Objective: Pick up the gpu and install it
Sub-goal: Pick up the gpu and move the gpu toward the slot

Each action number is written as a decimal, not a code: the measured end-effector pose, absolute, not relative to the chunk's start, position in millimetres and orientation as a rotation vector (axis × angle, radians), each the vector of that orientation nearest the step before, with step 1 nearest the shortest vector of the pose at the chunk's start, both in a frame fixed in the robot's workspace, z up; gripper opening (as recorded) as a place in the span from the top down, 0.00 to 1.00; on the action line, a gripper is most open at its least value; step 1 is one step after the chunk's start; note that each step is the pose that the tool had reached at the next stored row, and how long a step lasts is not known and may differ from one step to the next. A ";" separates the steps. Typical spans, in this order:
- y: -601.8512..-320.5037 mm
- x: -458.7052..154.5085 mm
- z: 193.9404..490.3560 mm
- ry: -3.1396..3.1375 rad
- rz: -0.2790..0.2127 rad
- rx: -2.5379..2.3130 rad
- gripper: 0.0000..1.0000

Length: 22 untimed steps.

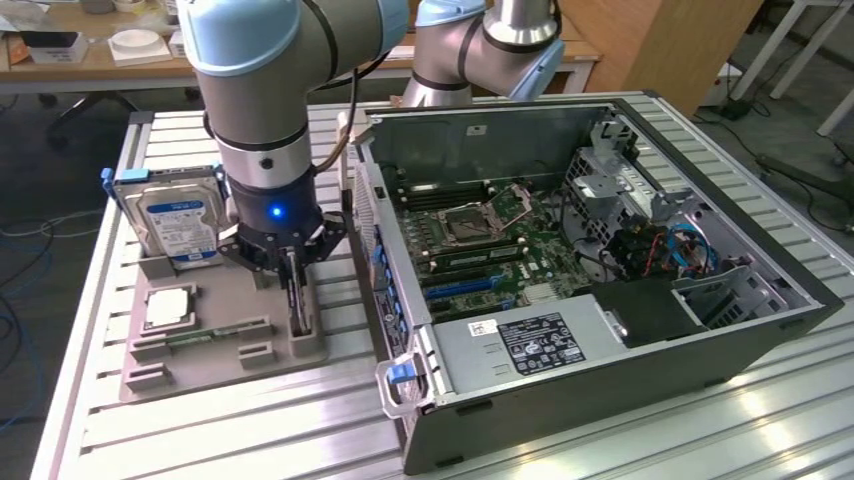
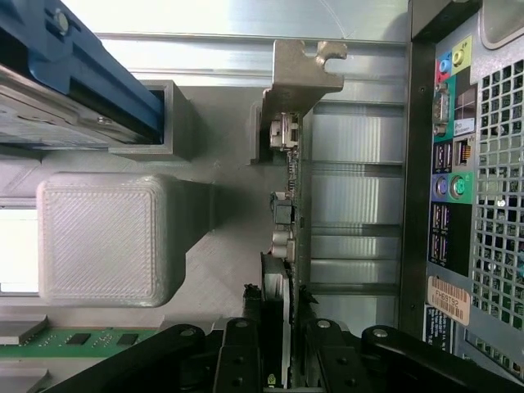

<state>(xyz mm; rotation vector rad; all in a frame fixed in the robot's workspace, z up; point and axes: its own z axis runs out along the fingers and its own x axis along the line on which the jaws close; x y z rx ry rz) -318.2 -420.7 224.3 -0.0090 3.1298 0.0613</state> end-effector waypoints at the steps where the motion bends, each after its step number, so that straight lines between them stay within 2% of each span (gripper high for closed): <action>1: -420.7 -318.2 224.3 3.130 0.061 -0.009 0.74; 8: -420.9 -318.2 225.9 3.130 0.062 -0.009 0.74; 22: -421.0 -318.2 253.7 3.130 0.062 -0.009 0.74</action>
